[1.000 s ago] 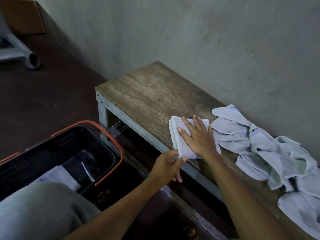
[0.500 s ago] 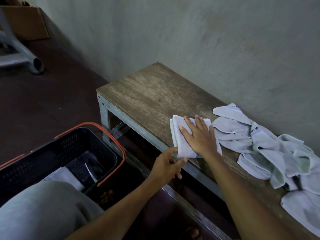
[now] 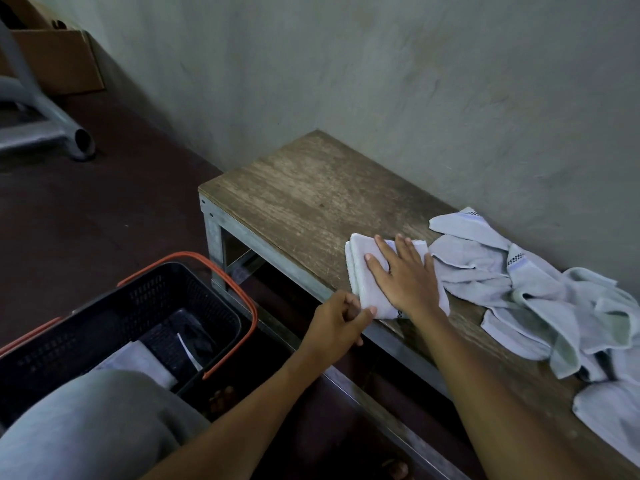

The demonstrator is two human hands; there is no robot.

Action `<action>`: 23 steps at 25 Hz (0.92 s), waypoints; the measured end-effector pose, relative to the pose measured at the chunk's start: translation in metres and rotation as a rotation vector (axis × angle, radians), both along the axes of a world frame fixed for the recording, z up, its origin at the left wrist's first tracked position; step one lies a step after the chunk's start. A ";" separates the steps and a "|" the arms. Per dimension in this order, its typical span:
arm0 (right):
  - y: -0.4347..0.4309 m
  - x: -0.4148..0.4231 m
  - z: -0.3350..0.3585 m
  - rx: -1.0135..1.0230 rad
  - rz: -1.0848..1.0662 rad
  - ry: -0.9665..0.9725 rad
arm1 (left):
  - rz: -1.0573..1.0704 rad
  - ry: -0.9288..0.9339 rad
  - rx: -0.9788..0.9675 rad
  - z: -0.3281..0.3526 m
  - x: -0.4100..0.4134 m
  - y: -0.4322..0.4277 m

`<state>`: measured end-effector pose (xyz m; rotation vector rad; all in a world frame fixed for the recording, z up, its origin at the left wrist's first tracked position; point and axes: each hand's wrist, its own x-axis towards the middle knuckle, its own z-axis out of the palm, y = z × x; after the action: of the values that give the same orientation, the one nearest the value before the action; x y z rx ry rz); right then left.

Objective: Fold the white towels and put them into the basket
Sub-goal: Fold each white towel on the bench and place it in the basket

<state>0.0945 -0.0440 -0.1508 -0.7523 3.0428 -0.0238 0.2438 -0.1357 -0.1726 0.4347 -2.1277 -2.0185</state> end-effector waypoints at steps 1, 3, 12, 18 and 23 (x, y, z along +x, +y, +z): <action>-0.001 0.001 0.001 -0.007 -0.007 -0.029 | 0.004 0.007 0.000 0.001 0.000 0.000; -0.001 0.001 0.007 -0.053 -0.007 -0.112 | -0.013 -0.004 -0.056 0.002 -0.002 -0.001; 0.036 0.031 0.029 -0.457 -0.068 0.105 | 0.440 0.107 -0.199 0.030 -0.011 -0.004; 0.110 0.047 0.020 -0.545 -0.235 -0.012 | -0.116 -0.079 -1.105 0.026 -0.071 0.016; 0.128 0.060 0.003 -0.839 -0.212 -0.289 | -0.286 -0.273 -1.306 0.033 -0.123 0.026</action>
<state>0.1543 0.0835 -0.1479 -0.3569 2.7340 -1.3287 0.1206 -0.1101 -0.1397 0.1638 -3.1713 -0.2807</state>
